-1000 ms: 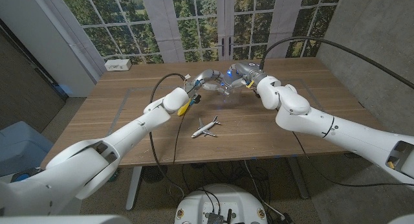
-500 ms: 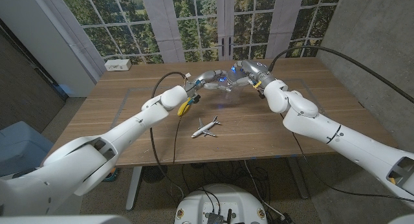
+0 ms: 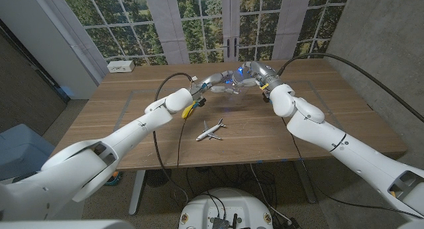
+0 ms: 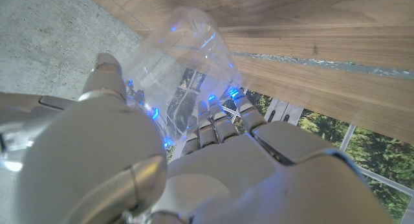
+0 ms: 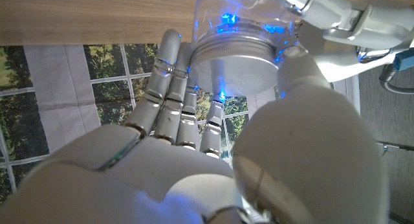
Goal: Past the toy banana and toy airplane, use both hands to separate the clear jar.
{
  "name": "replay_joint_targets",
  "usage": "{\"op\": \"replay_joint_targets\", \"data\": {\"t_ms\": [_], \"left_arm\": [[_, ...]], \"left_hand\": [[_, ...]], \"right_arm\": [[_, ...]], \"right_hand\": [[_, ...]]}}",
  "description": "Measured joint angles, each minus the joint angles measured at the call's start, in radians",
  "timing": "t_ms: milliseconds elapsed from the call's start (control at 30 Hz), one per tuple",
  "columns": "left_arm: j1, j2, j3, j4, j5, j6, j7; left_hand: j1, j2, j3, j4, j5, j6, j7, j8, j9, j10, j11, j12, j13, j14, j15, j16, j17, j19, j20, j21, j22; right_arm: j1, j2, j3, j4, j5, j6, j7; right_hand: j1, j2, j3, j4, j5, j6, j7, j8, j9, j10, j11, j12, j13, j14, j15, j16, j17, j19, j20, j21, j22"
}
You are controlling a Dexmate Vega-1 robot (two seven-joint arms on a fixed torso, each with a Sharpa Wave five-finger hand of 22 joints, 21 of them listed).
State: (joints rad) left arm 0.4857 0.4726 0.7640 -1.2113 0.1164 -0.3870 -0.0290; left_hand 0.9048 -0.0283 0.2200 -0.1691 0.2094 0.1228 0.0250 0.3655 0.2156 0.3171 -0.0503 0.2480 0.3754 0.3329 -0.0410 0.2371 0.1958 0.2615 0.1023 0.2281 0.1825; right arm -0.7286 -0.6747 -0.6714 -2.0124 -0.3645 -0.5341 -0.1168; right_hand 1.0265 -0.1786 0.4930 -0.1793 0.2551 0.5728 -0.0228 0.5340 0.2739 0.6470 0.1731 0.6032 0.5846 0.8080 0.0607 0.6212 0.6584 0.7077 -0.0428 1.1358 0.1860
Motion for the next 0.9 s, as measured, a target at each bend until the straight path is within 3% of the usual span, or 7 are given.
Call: {"op": "replay_joint_targets", "data": {"t_ms": [100, 233, 300, 500, 633, 833, 900], "left_arm": [[0.024, -0.006, -0.008, -0.02, 0.055, 0.011, 0.084], [0.051, -0.024, -0.017, -0.028, 0.103, 0.014, 0.186], [0.063, -0.033, -0.02, -0.026, 0.124, 0.01, 0.238], [0.09, -0.054, -0.027, -0.021, 0.169, 0.008, 0.378], [0.1, -0.063, -0.031, -0.019, 0.183, 0.01, 0.436], [0.107, -0.071, -0.032, -0.017, 0.193, 0.015, 0.488], [0.108, -0.072, -0.032, -0.017, 0.195, 0.017, 0.496]], "left_hand": [[0.041, -0.011, 0.044, -0.021, 0.034, 0.094, 0.02, 0.105, 0.029, 0.095, 0.014, 0.067, 0.011, 0.12, 0.0, 0.038, 0.008, 0.099, -0.042, 0.029, 0.005], [0.087, -0.058, 0.074, -0.051, 0.072, 0.204, 0.081, 0.284, 0.078, 0.227, 0.096, 0.167, 0.016, 0.265, 0.041, 0.117, 0.036, 0.226, -0.116, 0.086, 0.018], [0.103, -0.074, 0.078, -0.055, 0.077, 0.226, 0.102, 0.284, 0.095, 0.258, 0.119, 0.167, 0.016, 0.293, 0.069, 0.149, 0.051, 0.261, -0.144, 0.113, 0.027], [0.12, -0.091, 0.078, -0.055, 0.077, 0.271, 0.125, 0.297, 0.095, 0.312, 0.142, 0.167, 0.015, 0.325, 0.08, 0.178, 0.076, 0.282, -0.154, 0.134, 0.034], [0.132, -0.102, 0.078, -0.055, 0.084, 0.303, 0.125, 0.297, 0.087, 0.332, 0.14, 0.167, 0.015, 0.337, 0.077, 0.176, 0.076, 0.286, -0.154, 0.138, 0.036], [0.142, -0.113, 0.078, -0.055, 0.084, 0.346, 0.111, 0.297, 0.072, 0.363, 0.131, 0.167, 0.015, 0.356, 0.067, 0.165, 0.07, 0.276, -0.152, 0.14, 0.036], [0.142, -0.113, 0.078, -0.055, 0.084, 0.347, 0.111, 0.297, 0.07, 0.363, 0.131, 0.167, 0.015, 0.356, 0.067, 0.165, 0.069, 0.273, -0.156, 0.14, 0.036]], "right_arm": [[-0.01, 0.012, 0.021, -0.011, 0.035, -0.018, -0.003], [-0.016, 0.017, 0.036, -0.022, 0.077, -0.033, -0.004], [-0.017, 0.017, 0.04, -0.027, 0.093, -0.039, -0.006], [-0.013, 0.008, 0.044, -0.044, 0.126, -0.062, -0.011], [0.0, -0.006, 0.03, -0.061, 0.131, -0.092, -0.009], [0.026, -0.029, -0.002, -0.089, 0.122, -0.162, 0.008], [0.033, -0.035, -0.008, -0.099, 0.122, -0.188, 0.018]], "right_hand": [[0.0, 0.0, 0.004, -0.004, 0.001, 0.008, -0.006, 0.0, 0.0, 0.0, 0.0, 0.002, 0.0, 0.004, 0.004, -0.004, -0.001, 0.0, 0.0, 0.01, 0.0], [0.0, 0.0, 0.004, -0.004, 0.008, 0.008, -0.006, -0.001, 0.0, 0.0, 0.0, 0.002, 0.0, 0.004, 0.004, -0.01, 0.001, 0.0, 0.0, 0.015, 0.0], [0.0, 0.0, 0.004, -0.004, 0.01, 0.008, -0.006, -0.001, 0.0, 0.0, 0.0, 0.002, 0.0, 0.004, 0.004, -0.012, 0.004, 0.0, 0.0, 0.015, 0.0], [0.0, 0.0, -0.001, 0.001, 0.027, 0.008, -0.006, -0.005, -0.001, -0.017, -0.017, -0.028, 0.001, -0.009, -0.009, -0.039, 0.025, -0.001, 0.0, 0.026, -0.005], [0.0, 0.0, -0.053, 0.053, 0.035, 0.015, -0.014, -0.061, -0.001, -0.018, -0.092, -0.108, 0.002, -0.053, -0.071, -0.08, 0.058, -0.089, -0.009, 0.025, -0.013], [-0.001, -0.001, -0.132, 0.132, -0.002, 0.024, -0.023, -0.092, -0.022, 0.014, -0.154, -0.175, -0.035, -0.053, -0.135, -0.092, 0.092, -0.136, 0.073, 0.004, -0.014], [-0.088, 0.014, -0.157, 0.157, -0.019, 0.024, -0.023, -0.102, -0.031, 0.034, -0.159, -0.183, -0.037, -0.05, -0.15, -0.09, 0.092, -0.142, 0.093, -0.002, -0.014]]}}
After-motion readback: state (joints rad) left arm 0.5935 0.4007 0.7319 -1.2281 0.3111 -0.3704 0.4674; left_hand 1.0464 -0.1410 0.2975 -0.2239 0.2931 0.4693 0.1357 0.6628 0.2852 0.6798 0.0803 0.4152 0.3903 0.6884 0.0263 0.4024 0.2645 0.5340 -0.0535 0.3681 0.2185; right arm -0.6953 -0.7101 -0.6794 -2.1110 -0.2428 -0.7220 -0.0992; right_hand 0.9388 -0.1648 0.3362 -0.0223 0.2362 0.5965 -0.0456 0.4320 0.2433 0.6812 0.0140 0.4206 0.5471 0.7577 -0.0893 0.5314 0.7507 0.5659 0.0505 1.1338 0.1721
